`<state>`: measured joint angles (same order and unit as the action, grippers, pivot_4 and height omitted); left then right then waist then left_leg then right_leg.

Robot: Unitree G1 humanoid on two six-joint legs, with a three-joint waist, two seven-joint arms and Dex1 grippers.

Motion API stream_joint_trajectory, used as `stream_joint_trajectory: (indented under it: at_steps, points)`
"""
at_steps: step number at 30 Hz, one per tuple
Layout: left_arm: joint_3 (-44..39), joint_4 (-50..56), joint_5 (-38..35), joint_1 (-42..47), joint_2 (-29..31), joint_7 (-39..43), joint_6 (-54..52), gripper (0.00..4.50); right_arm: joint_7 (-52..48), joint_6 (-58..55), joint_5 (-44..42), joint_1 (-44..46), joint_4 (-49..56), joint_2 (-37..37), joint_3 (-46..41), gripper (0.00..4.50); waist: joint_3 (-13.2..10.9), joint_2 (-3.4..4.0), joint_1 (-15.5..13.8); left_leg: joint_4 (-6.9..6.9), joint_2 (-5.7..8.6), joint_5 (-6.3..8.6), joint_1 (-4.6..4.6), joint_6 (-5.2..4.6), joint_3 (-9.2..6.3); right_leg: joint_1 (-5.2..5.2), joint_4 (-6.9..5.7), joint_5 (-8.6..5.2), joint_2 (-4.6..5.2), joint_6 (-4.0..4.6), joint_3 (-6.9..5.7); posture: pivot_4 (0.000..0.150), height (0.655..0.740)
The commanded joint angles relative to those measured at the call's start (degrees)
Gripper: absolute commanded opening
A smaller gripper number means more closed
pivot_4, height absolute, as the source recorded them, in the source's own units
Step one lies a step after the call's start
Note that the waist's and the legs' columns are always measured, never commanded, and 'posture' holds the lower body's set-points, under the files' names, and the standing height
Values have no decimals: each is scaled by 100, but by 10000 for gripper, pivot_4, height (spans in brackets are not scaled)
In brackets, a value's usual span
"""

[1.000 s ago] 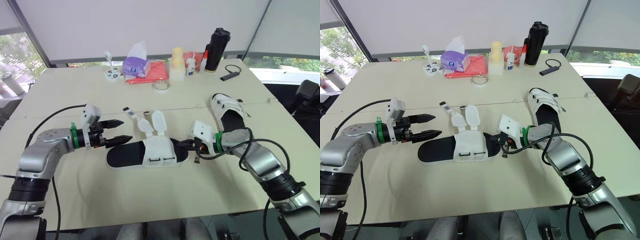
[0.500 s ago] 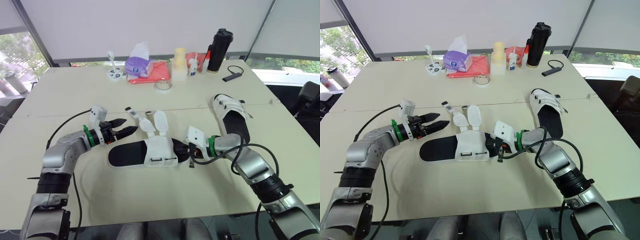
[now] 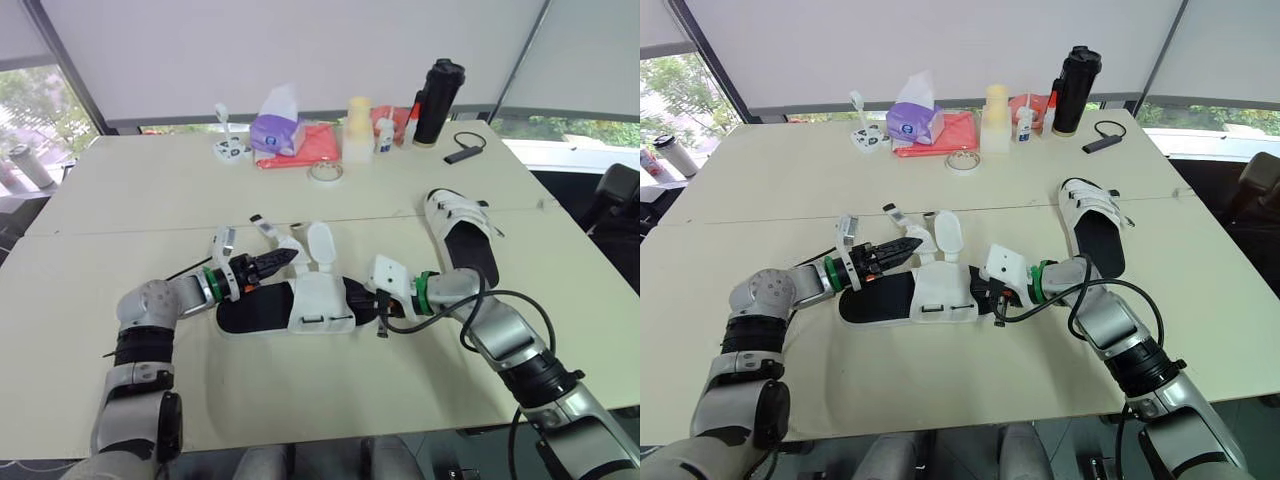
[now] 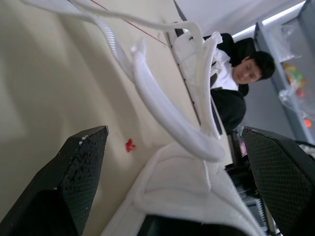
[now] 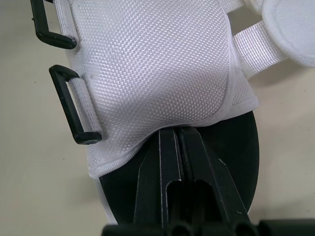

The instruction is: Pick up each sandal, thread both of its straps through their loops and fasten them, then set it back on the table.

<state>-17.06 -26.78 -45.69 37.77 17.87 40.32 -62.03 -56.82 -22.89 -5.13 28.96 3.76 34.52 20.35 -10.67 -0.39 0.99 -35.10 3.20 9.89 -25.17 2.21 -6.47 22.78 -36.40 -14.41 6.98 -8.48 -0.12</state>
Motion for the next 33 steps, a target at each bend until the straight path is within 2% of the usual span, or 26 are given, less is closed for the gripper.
stream_joint_trajectory:
  at_steps: [1,8,24,33]
  points:
    - [-432,-333,-283,403,-339,-361,-29,45000,-53,-56,64,-117,90,-39,99,362,1,-3,-10,0,0,0,1,0,0,-1,0,0,0,0,0,1500,7296]
    - [-960,-959,-252,885,-671,-907,511,45000,-36,-116,98,-167,180,-28,78,362,2,-6,-11,2,0,-3,1,7,0,-1,1,0,0,0,0,1500,7296]
    - [-1458,-1890,-186,1519,-452,-1069,1362,45000,-22,-253,170,-298,417,-51,127,362,1,-8,-14,2,0,-3,0,8,2,-3,4,0,0,-1,0,1500,7296]
    - [-1378,-2135,-95,1671,-424,-932,1385,45000,-34,-250,180,-289,443,-51,113,362,1,-8,-11,4,1,-3,0,8,2,-2,5,0,0,-1,-1,1500,7296]
